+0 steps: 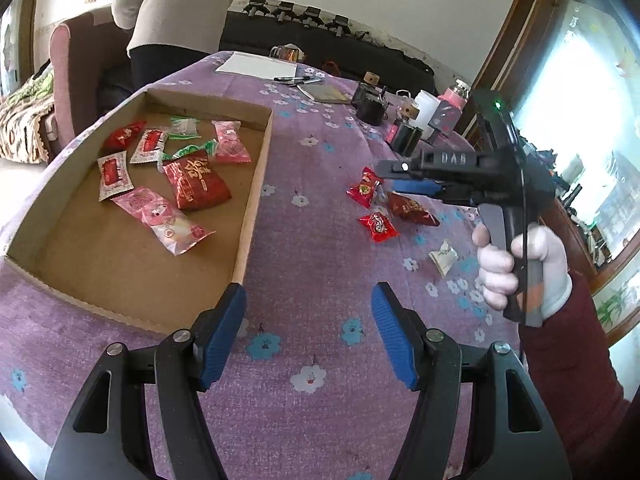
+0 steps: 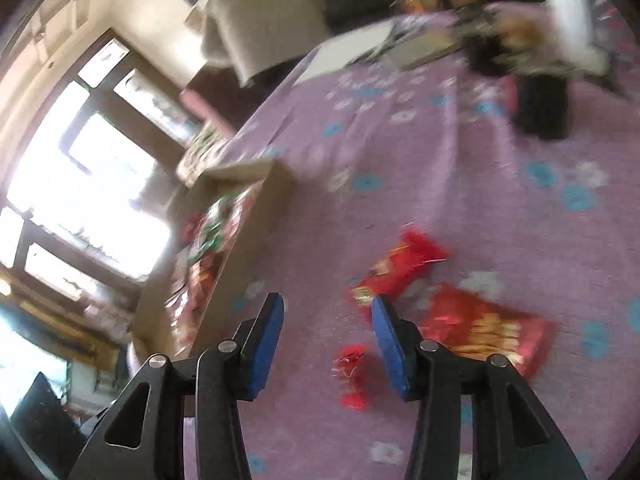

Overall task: Organize snacks
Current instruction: 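Grasp a small red wrapped candy with the right tool, then grasp a red gold-emblem packet with the left tool while the right holds its candy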

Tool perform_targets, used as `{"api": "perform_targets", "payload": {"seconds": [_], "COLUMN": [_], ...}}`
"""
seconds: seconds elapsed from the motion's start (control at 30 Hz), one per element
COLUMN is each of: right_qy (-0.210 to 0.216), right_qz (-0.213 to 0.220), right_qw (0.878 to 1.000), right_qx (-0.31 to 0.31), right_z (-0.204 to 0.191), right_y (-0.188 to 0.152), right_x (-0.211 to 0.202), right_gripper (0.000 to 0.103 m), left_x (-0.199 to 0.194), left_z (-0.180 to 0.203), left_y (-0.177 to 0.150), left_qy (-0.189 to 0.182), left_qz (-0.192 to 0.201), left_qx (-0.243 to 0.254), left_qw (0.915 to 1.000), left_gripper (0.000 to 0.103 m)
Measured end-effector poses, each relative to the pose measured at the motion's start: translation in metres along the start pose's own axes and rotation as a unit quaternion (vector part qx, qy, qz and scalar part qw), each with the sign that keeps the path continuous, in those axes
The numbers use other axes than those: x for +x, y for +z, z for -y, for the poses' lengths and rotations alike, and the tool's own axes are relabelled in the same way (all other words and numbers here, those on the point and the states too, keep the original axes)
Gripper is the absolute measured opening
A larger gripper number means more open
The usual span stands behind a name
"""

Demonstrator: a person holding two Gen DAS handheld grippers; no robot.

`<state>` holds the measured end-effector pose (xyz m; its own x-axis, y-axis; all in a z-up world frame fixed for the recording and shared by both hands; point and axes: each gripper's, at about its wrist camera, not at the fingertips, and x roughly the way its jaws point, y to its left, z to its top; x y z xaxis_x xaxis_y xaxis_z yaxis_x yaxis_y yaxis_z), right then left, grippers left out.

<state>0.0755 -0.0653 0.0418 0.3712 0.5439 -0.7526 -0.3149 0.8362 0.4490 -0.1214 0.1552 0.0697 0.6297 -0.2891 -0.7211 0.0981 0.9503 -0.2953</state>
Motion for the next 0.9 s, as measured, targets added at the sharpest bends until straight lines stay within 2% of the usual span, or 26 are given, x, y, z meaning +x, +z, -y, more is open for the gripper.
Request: {"api": "perform_targets", "payload": {"seconds": [0.03, 0.07, 0.1, 0.2, 0.37, 0.4, 0.43, 0.67, 0.77, 0.9], "right_qy": [-0.017, -0.025, -0.024, -0.038, -0.077, -0.096, -0.108, -0.098, -0.090, -0.047], "right_qz": [0.000, -0.003, -0.009, -0.014, -0.028, -0.015, -0.015, 0.009, 0.012, 0.030], "right_qw": [1.000, 1.000, 1.000, 0.998, 0.992, 0.990, 0.988, 0.993, 0.995, 0.998], "right_qx": [-0.008, -0.013, -0.019, -0.054, -0.095, -0.104, -0.107, -0.060, -0.038, -0.011], "right_z": [0.000, 0.000, -0.001, -0.013, -0.032, -0.034, -0.036, -0.013, 0.003, 0.021], "right_y": [-0.001, -0.002, -0.006, -0.019, -0.041, -0.045, -0.047, -0.073, -0.092, -0.097], "right_x": [-0.001, -0.002, -0.001, -0.002, 0.022, 0.024, 0.025, -0.010, -0.024, -0.033], "right_gripper": [0.045, 0.039, 0.038, 0.039, 0.037, 0.032, 0.024, 0.023, 0.023, 0.023], "left_x": [0.001, 0.001, 0.001, -0.005, -0.006, -0.005, -0.003, 0.035, 0.070, 0.127], "left_z": [0.000, 0.001, 0.001, -0.001, -0.003, -0.003, -0.001, 0.031, 0.050, 0.068], "left_y": [0.000, 0.001, 0.001, 0.007, 0.021, 0.025, 0.029, 0.060, 0.073, 0.088], "left_qy": [-0.001, 0.000, 0.001, 0.004, -0.003, -0.004, -0.003, 0.007, 0.021, 0.018], "left_qz": [-0.001, -0.001, 0.000, 0.007, 0.010, 0.010, 0.009, -0.013, -0.024, -0.059], "left_qx": [0.000, 0.001, 0.003, 0.003, -0.007, -0.006, -0.002, 0.041, 0.082, 0.123], "left_qw": [1.0000, 1.0000, 1.0000, 1.0000, 0.9999, 0.9999, 0.9999, 0.9990, 0.9962, 0.9904], "left_gripper": [0.065, 0.065, 0.065, 0.065, 0.065, 0.065, 0.065, 0.065, 0.064, 0.062]}}
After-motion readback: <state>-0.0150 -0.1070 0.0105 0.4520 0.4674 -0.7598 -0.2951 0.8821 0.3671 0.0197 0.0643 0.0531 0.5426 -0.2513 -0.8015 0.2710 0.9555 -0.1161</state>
